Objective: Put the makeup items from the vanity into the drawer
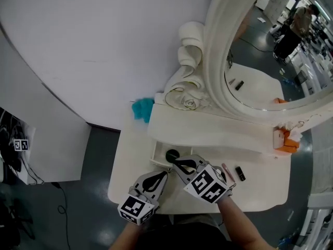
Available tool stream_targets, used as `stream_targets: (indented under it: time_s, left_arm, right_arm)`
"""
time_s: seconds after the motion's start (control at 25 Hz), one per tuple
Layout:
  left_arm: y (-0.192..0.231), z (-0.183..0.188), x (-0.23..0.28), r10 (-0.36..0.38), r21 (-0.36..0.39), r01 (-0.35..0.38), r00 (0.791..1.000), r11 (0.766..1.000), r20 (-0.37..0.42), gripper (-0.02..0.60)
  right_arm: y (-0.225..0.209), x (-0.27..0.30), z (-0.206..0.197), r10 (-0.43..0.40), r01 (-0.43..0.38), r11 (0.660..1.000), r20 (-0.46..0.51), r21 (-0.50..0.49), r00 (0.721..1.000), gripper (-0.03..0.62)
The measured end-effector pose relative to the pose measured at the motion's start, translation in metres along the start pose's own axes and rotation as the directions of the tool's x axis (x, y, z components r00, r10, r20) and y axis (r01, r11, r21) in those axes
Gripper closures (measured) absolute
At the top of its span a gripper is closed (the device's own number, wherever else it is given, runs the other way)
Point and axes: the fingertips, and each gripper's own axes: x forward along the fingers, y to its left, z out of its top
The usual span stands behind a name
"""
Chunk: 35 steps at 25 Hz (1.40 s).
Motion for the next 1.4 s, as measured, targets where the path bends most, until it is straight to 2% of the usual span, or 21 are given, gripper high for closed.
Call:
stream_targets:
  time_s: [0.36, 0.76, 1.4]
  left_arm:
    - [-0.041, -0.003, 0.024, 0.001, 0.01, -0.001, 1.0, 1.0, 0.006, 0.568]
    - [-0.08, -0.002, 0.046, -0.003, 0.027, 0.002, 1.0, 1.0, 0.009, 0.568]
    - [-0.135, -0.004, 0.081, -0.04, 0.082, 0.041, 0.999, 0.996, -0.007, 0.568]
  right_arm:
    - [-0.006, -0.037, -0.036, -0.004, 0.003, 1.0, 0.015, 0.023, 1.0, 0.572]
    - [-0.004, -0.077, -0.081, -0.008, 0.003, 0.995, 0.044, 0.103, 0.999, 0.572]
    - [-0.015, -0.126, -0.127, -0.044, 0.036, 0.992, 0.06, 0.124, 0.997, 0.572]
